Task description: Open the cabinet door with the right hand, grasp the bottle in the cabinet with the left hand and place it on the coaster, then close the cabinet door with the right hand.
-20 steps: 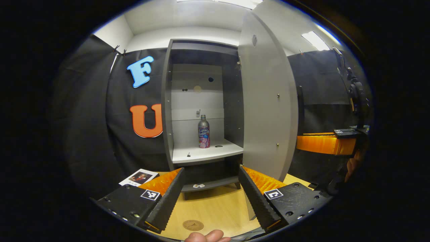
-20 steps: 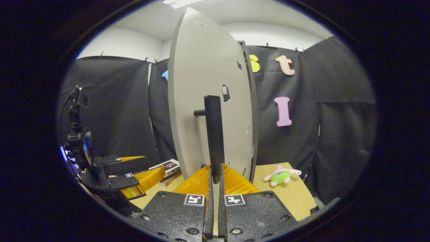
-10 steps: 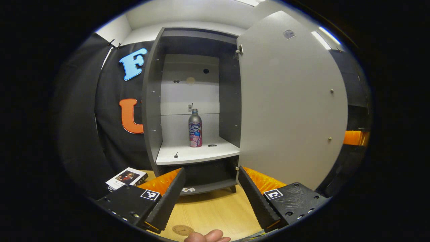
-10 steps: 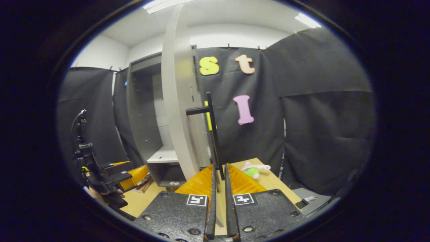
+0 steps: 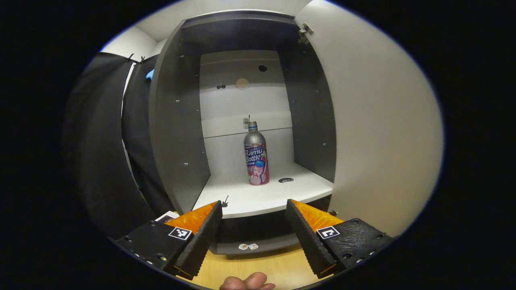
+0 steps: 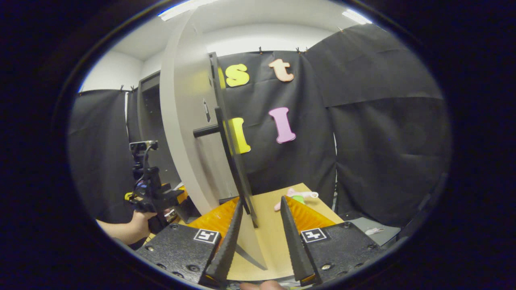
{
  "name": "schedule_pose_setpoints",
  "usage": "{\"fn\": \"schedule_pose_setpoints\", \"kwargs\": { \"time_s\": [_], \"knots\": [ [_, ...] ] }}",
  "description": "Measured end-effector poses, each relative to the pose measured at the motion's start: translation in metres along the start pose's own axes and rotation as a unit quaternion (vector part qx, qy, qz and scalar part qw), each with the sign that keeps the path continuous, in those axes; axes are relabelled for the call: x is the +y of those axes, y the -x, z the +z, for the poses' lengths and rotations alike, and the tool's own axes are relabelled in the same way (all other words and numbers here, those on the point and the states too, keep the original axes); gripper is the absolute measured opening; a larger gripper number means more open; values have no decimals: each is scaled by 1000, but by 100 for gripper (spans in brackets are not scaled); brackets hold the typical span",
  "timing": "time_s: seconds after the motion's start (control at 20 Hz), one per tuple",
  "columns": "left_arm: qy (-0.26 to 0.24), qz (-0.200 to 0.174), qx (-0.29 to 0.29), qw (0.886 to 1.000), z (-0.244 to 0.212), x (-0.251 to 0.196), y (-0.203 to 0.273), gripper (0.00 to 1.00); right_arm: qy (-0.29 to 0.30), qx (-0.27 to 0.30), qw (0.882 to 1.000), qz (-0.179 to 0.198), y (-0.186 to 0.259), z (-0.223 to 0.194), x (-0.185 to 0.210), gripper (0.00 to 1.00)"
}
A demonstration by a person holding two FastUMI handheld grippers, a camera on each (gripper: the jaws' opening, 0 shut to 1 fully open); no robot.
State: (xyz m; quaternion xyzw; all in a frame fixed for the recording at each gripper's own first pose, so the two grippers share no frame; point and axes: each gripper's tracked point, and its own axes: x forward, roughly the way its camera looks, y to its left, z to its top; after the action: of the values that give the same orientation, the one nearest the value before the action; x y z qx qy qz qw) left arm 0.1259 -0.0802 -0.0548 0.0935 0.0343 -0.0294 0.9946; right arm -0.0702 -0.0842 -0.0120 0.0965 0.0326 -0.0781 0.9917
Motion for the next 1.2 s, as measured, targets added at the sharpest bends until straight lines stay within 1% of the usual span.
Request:
{"fn": "schedule_pose_setpoints", "kwargs": {
  "time_s": [0.05, 0.1, 0.15, 0.2, 0.25, 0.3, 0.35, 0.4, 0.55, 0.65, 0.75, 0.9, 1.0, 1.1, 1.15, 1.2],
  "knots": [
    [-5, 9, -13, 1000, 10, 0, -15, 96, 11, -4, 1000, 0, -1, 2, -5, 62],
    [-10, 15, -26, 999, 22, -1, -28, 96, 24, -9, 1000, -9, -2, 5, -13, 77],
    [-17, 20, -37, 999, 32, -2, -42, 96, 38, -12, 999, -15, -2, 9, -17, 82],
    [-20, 21, -42, 999, 39, -3, -55, 96, 48, -12, 999, -14, -2, 9, -17, 88],
    [-20, 24, -45, 999, 45, -4, -67, 96, 56, -12, 998, -12, 1, 9, -16, 92],
    [-14, 22, -45, 999, 51, -7, -80, 96, 62, -13, 998, -10, 1, 8, -17, 99],
    [-6, 18, -43, 999, 54, -11, -93, 96, 67, -15, 998, -4, -1, 9, -16, 96],
    [2, 17, -41, 999, 58, -14, -105, 96, 74, -13, 997, -3, -2, 11, -18, 100],
    [21, 30, -39, 999, 65, -9, -145, 96, 81, -14, 997, -5, 0, 12, -20, 100],
    [30, 33, -41, 998, 68, -6, -165, 96, 76, -13, 997, -4, -1, 12, -19, 100],
    [33, 44, -44, 998, 72, 1, -182, 96, 85, -15, 996, -10, -1, 12, -20, 100],
    [58, 32, -47, 997, 73, -3, -206, 96, 93, -13, 995, -16, 0, 13, -20, 100],
    [63, 35, -30, 997, 63, -2, -217, 96, 90, -11, 996, -22, -1, 14, -20, 100],
    [75, 18, -12, 997, 55, -8, -220, 96, 92, -10, 995, -25, 0, 13, -21, 100],
    [76, 20, -10, 997, 56, -8, -220, 92, 93, -11, 995, -24, -1, 13, -20, 100],
    [72, 31, -15, 997, 58, 0, -213, 85, 93, -12, 995, -24, -1, 13, -20, 100]
  ]
}}
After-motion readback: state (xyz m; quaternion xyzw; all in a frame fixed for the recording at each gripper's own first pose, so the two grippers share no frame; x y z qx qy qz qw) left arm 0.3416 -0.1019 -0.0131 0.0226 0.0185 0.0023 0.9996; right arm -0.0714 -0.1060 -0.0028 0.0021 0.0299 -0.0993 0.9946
